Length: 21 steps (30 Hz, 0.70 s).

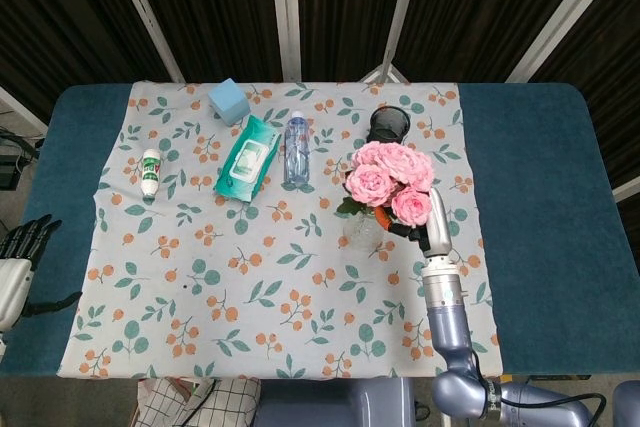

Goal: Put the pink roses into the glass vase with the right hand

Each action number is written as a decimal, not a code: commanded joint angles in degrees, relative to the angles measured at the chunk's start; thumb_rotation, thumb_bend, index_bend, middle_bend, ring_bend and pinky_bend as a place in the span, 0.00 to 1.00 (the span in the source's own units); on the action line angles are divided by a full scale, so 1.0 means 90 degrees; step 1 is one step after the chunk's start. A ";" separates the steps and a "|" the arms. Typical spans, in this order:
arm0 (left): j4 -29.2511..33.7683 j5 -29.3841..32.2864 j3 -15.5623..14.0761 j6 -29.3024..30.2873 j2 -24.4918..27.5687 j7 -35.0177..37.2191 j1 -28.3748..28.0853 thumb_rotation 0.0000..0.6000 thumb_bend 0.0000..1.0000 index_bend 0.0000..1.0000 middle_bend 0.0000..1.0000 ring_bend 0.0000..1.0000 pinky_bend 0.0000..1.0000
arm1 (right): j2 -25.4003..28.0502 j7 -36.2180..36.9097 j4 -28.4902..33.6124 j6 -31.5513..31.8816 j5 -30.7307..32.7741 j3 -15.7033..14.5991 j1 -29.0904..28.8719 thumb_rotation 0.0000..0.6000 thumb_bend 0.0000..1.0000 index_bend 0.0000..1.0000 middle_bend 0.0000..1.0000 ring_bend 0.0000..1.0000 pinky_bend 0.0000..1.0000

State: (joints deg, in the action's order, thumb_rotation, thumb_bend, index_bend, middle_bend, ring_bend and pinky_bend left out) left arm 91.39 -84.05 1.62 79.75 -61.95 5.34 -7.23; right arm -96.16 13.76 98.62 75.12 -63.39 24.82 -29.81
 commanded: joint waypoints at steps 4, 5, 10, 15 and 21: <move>-0.0002 -0.0019 -0.0008 0.0012 -0.0012 -0.0023 0.0002 1.00 0.00 0.00 0.00 0.00 0.00 | 0.0409 -0.0177 0.0280 -0.0360 -0.0036 -0.0205 0.0061 1.00 0.35 0.00 0.00 0.00 0.01; -0.0002 -0.0019 -0.0007 0.0016 -0.0013 -0.0034 0.0002 1.00 0.00 0.00 0.00 0.00 0.00 | 0.0481 -0.0237 0.0335 -0.0405 -0.0025 -0.0238 0.0072 1.00 0.35 0.00 0.00 0.00 0.00; 0.0002 -0.0017 -0.0006 0.0048 -0.0031 -0.0093 0.0015 1.00 0.00 0.00 0.00 0.00 0.00 | 0.0823 -0.0262 0.0685 -0.0550 -0.0012 -0.0376 0.0201 1.00 0.35 0.00 0.00 0.00 0.00; 0.0014 -0.0026 -0.0020 0.0057 -0.0029 -0.0112 0.0027 1.00 0.00 0.00 0.00 0.00 0.00 | 0.1205 -0.0237 0.0951 -0.0520 -0.0149 -0.0575 0.0438 1.00 0.35 0.00 0.00 0.00 0.00; 0.0026 -0.0038 -0.0031 0.0071 -0.0030 -0.0132 0.0037 1.00 0.00 0.00 0.00 0.00 0.00 | 0.1734 -0.0084 0.1208 -0.0517 -0.0334 -0.0773 0.0723 1.00 0.35 0.00 0.00 0.00 0.00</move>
State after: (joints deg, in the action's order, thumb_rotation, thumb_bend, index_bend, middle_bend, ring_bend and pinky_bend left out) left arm 91.62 -84.39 1.34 80.38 -62.22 4.17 -6.89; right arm -81.73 12.45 108.76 70.45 -65.74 18.53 -24.16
